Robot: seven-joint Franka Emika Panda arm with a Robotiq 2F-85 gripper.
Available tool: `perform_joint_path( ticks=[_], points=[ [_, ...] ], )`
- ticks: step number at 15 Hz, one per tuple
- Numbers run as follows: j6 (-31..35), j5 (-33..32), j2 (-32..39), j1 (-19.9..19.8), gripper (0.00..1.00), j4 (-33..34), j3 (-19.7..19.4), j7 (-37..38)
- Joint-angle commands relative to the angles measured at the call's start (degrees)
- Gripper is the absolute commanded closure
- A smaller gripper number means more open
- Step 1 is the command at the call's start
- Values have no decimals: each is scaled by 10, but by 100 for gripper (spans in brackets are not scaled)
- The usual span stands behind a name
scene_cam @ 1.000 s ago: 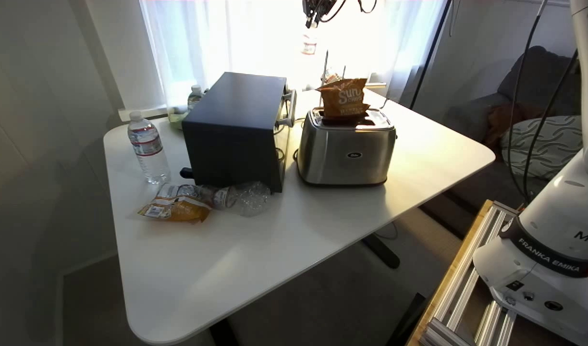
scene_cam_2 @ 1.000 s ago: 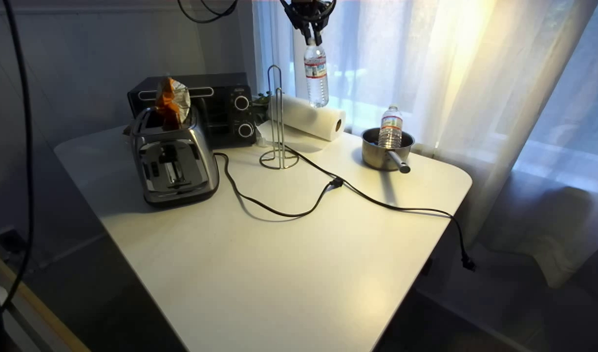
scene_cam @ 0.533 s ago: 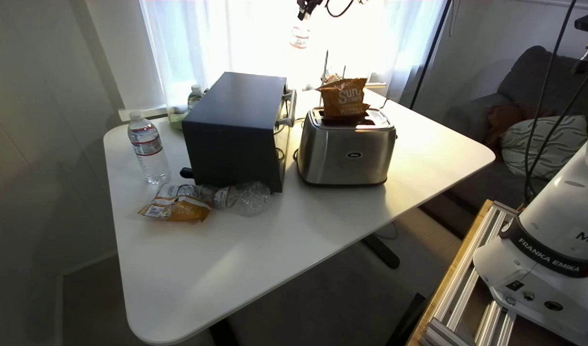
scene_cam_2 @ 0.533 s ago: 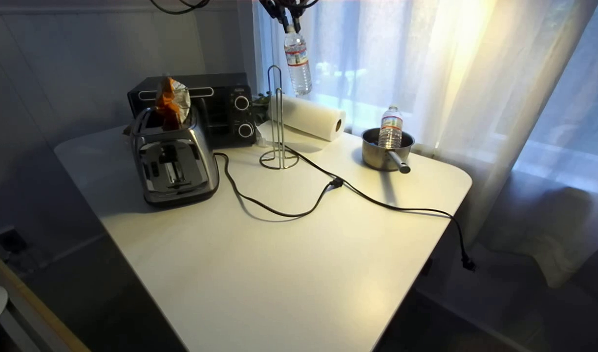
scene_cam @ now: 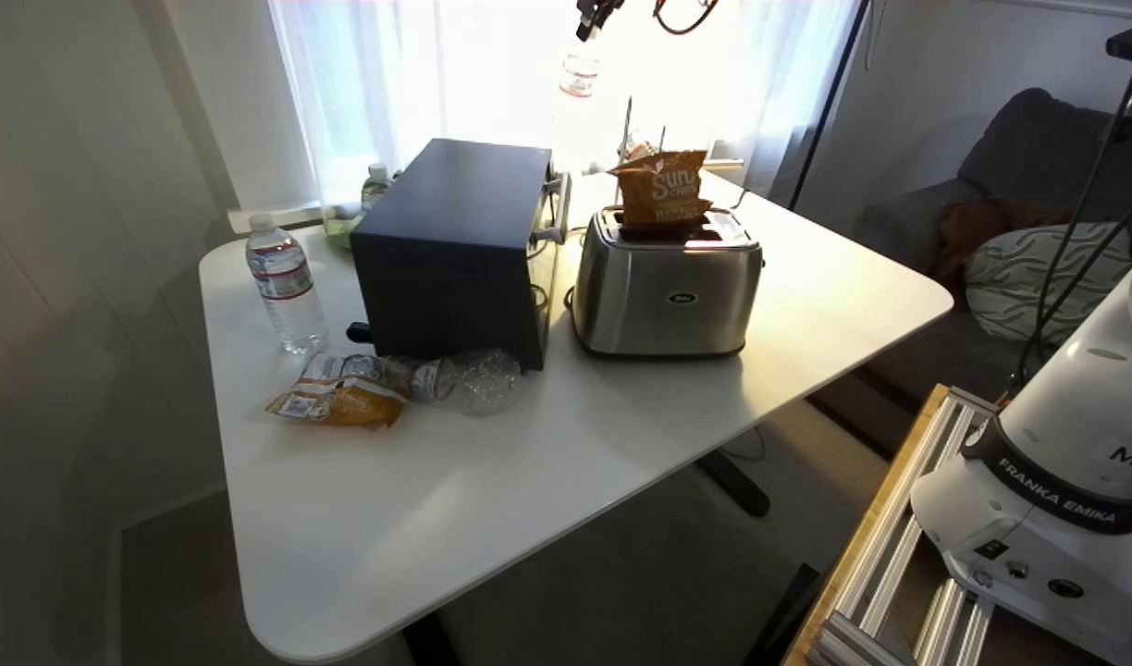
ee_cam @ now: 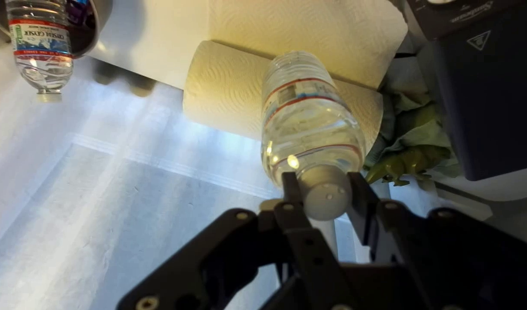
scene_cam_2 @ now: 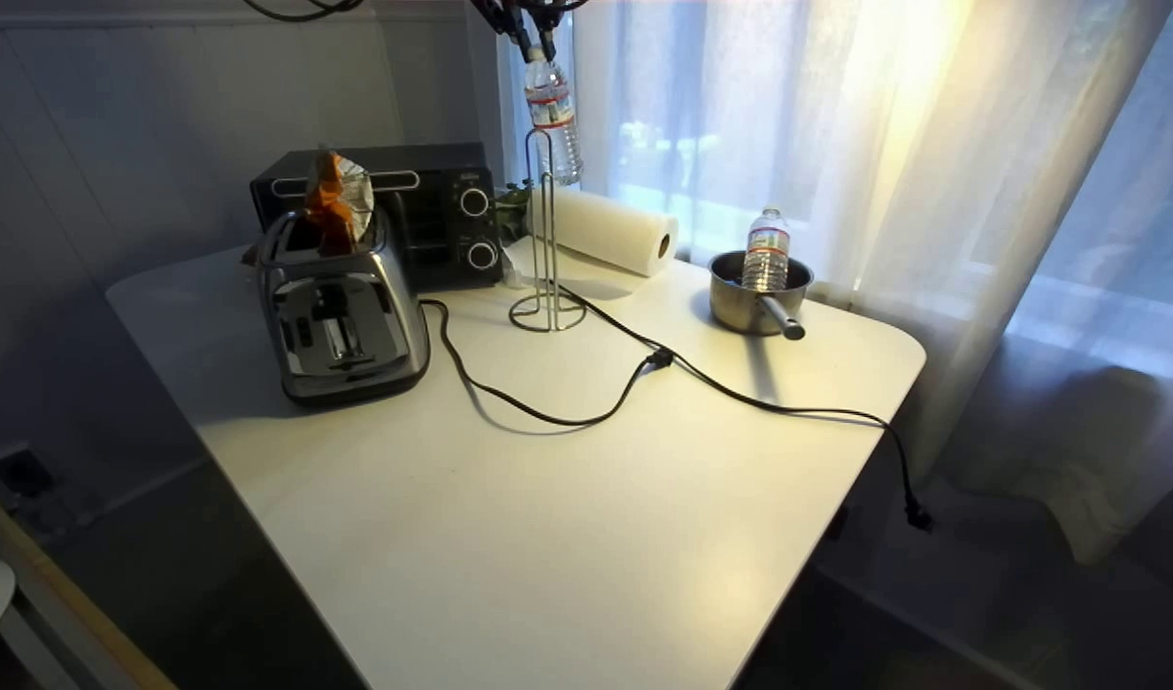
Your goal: Put the water bottle on top of the toaster oven.
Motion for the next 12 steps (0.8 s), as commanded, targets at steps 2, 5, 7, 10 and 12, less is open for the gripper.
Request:
perform_joint_path(
  ticks=[2,5,7,10,12],
  points=[
    [-2,0,0,0,69,1,0,0],
    [-2,-17,-27,9,92,-16,-1,10],
    [5,-32,-65,18,92,-43,0,11],
    [-2,-58,-119,33,92,-78,0,14],
    [-17,-77,-161,45,92,-108,4,2]
  ],
)
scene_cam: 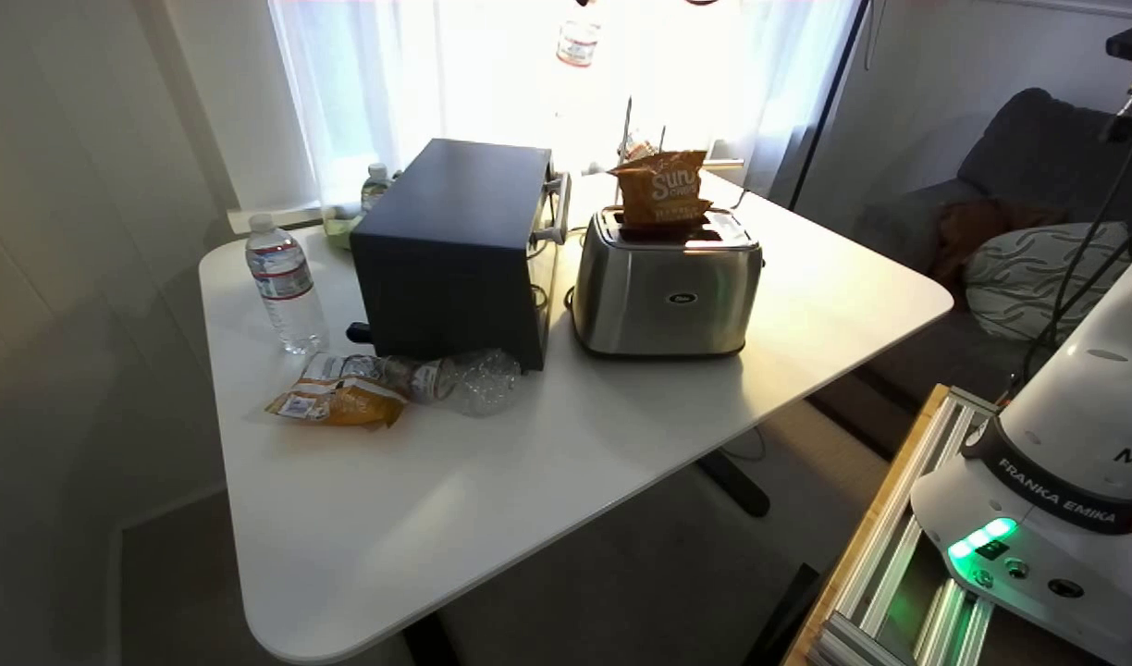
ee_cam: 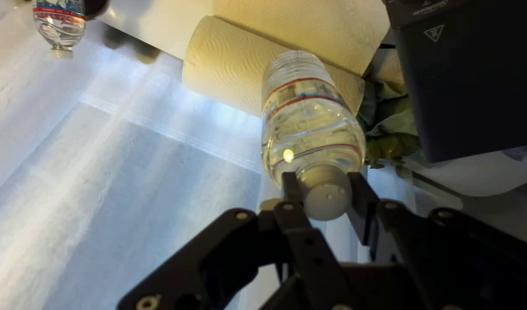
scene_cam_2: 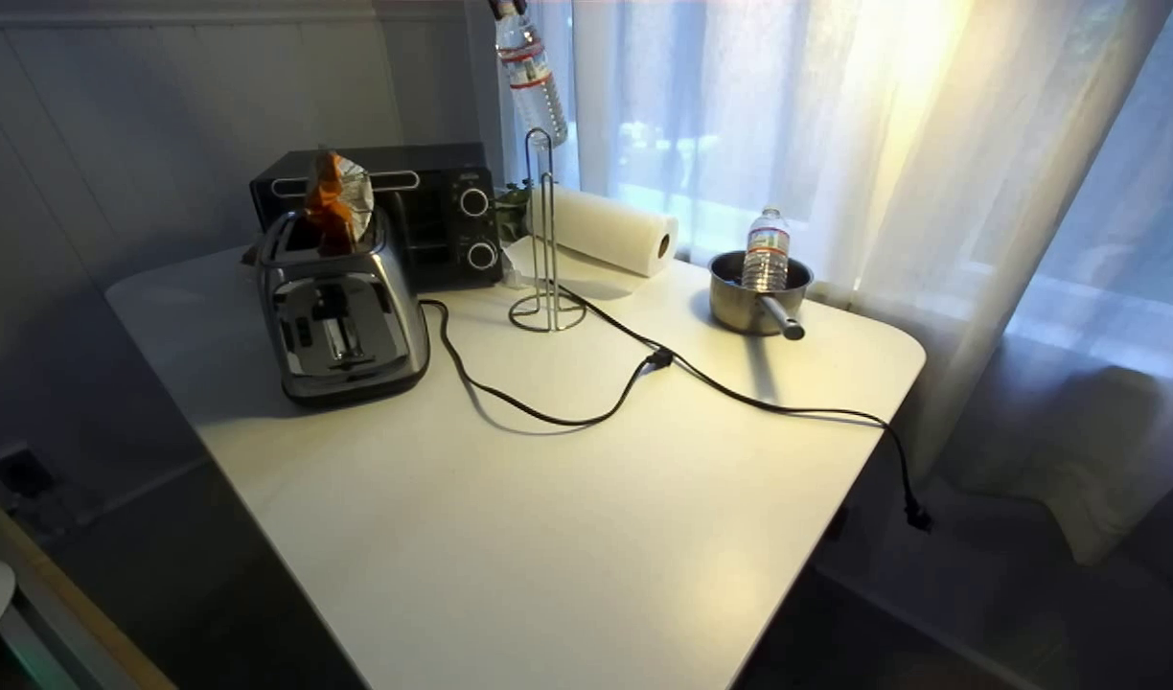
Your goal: Put the water bottle on top of the toaster oven.
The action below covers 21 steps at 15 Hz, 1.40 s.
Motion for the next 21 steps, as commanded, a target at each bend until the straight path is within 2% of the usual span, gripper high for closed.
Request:
perform_joint_path(
  ticks=[1,6,12,16,21],
  points=[
    [-22,-46,-109,23,92,-86,6,-6],
    [-81,-70,-198,68,92,-169,34,-60],
    [-67,-88,-270,131,91,-245,70,-115],
    [-81,-75,-278,170,91,-254,81,-159],
    [-84,-63,-269,200,92,-239,92,-177]
  ],
)
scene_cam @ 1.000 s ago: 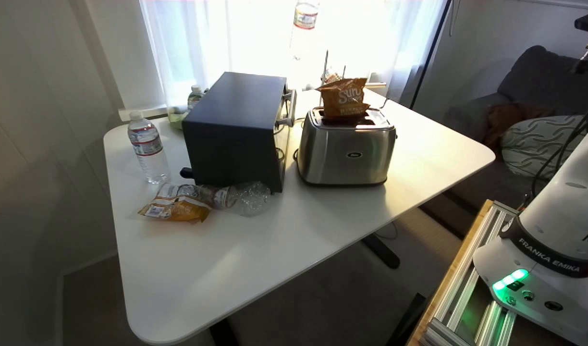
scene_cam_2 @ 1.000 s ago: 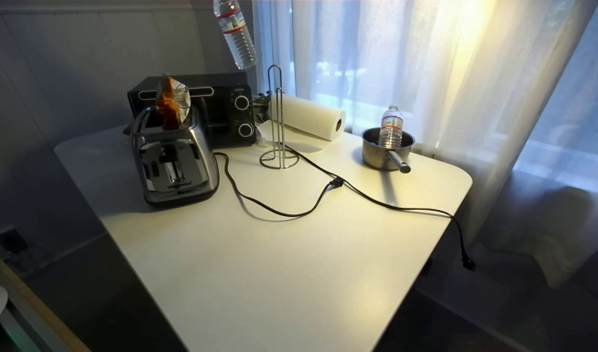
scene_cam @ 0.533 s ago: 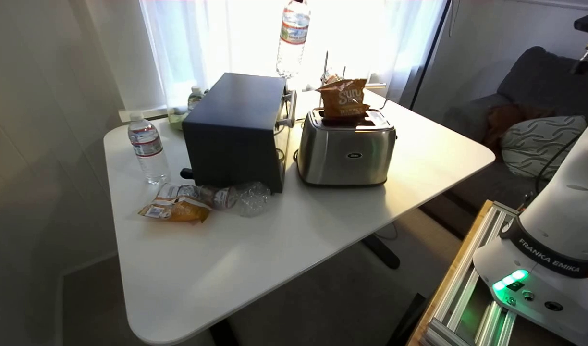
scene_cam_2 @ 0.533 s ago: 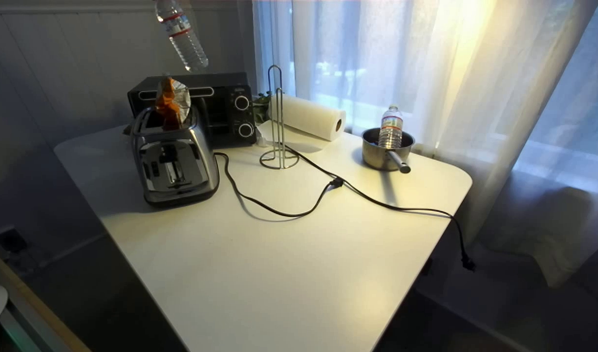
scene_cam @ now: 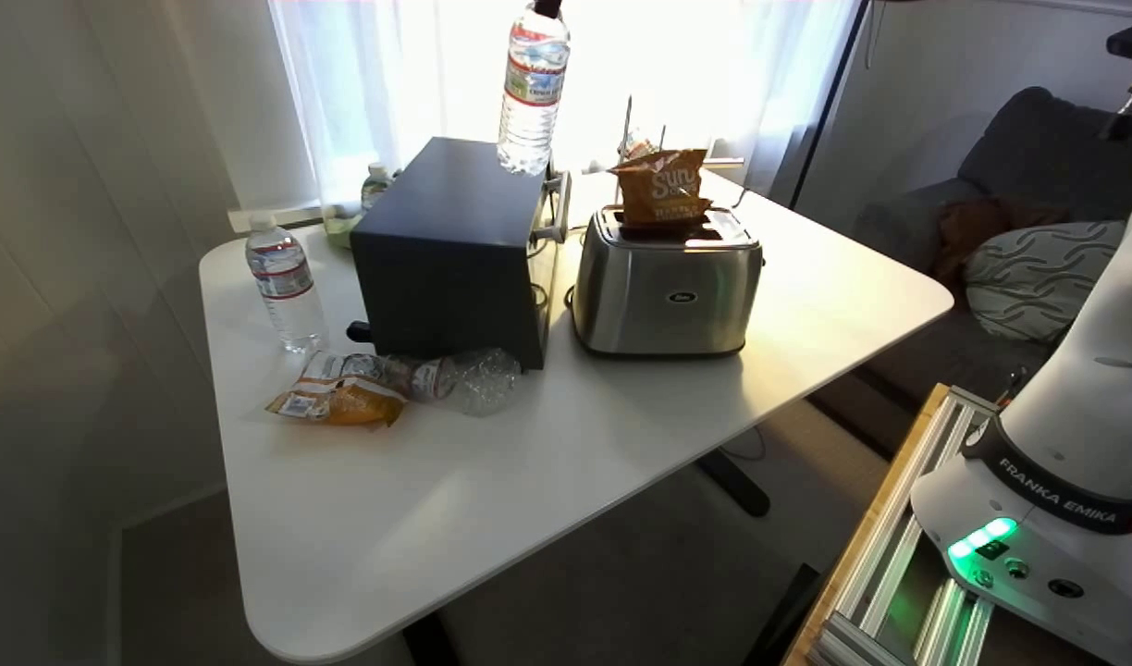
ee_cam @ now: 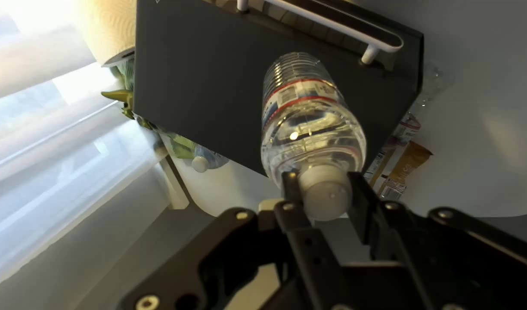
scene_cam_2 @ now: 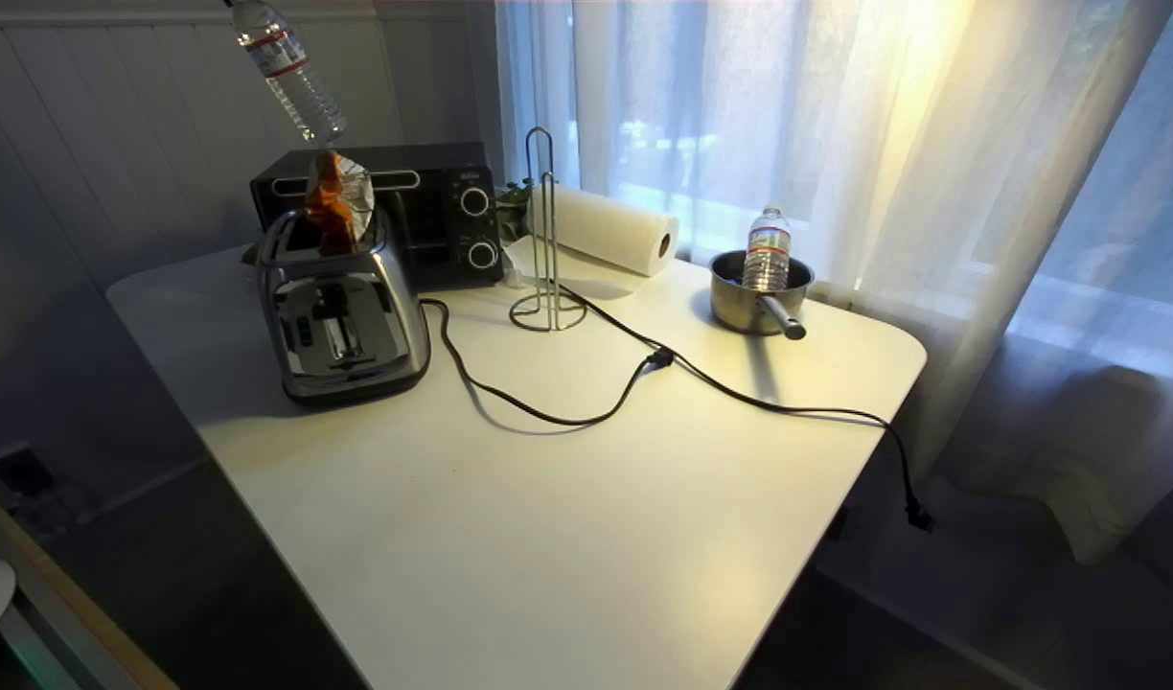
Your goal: Put the water bottle on top of the toaster oven.
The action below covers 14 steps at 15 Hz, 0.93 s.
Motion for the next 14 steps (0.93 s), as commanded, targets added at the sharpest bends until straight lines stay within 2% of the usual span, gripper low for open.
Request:
perform_joint_path(
  ticks=[1,10,14],
  points=[
    [-9,17,-10,15,92,20,2,-18],
    [-65,82,50,19,92,97,4,-14],
    [-61,97,86,15,92,122,9,-13]
  ],
)
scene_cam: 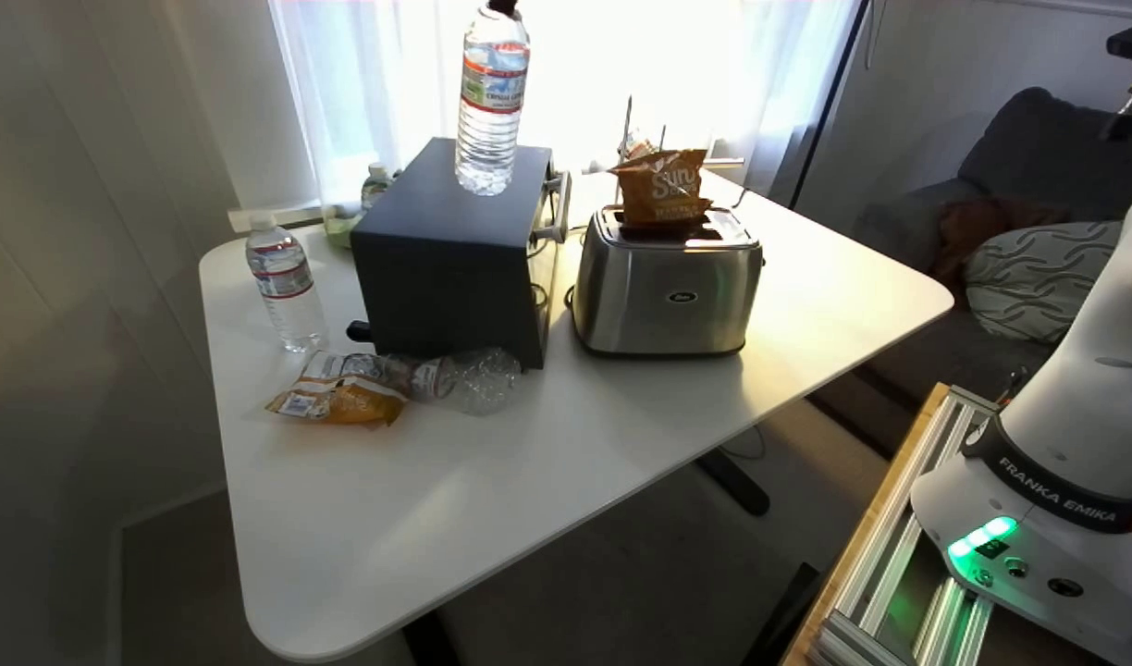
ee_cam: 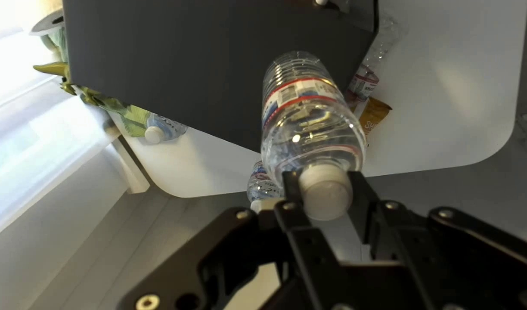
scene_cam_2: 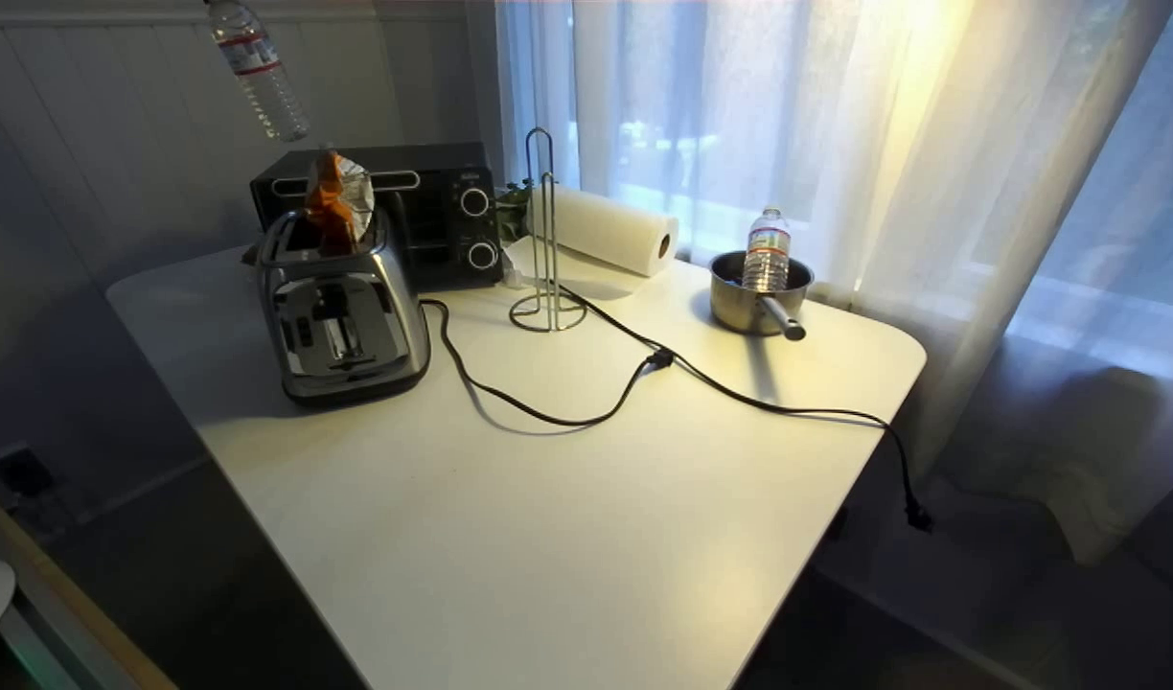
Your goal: Put the water bottle on top of the toaster oven.
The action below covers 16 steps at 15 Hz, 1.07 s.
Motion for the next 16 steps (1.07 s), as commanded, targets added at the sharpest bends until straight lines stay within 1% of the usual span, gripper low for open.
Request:
perform_joint_path(
  ticks=[1,7,12,13,14,15,16],
  points=[
    [-18,22,38,-2,92,55,4,-11],
    [-30,28,84,-11,92,88,8,-13],
    [-44,25,108,-18,92,108,11,-12],
    [-45,23,111,-18,88,111,12,-11],
    [-48,23,113,-19,44,115,12,-11],
    [-49,21,115,-20,43,118,12,-10],
    [-47,20,115,-21,36,122,12,-10]
  ],
)
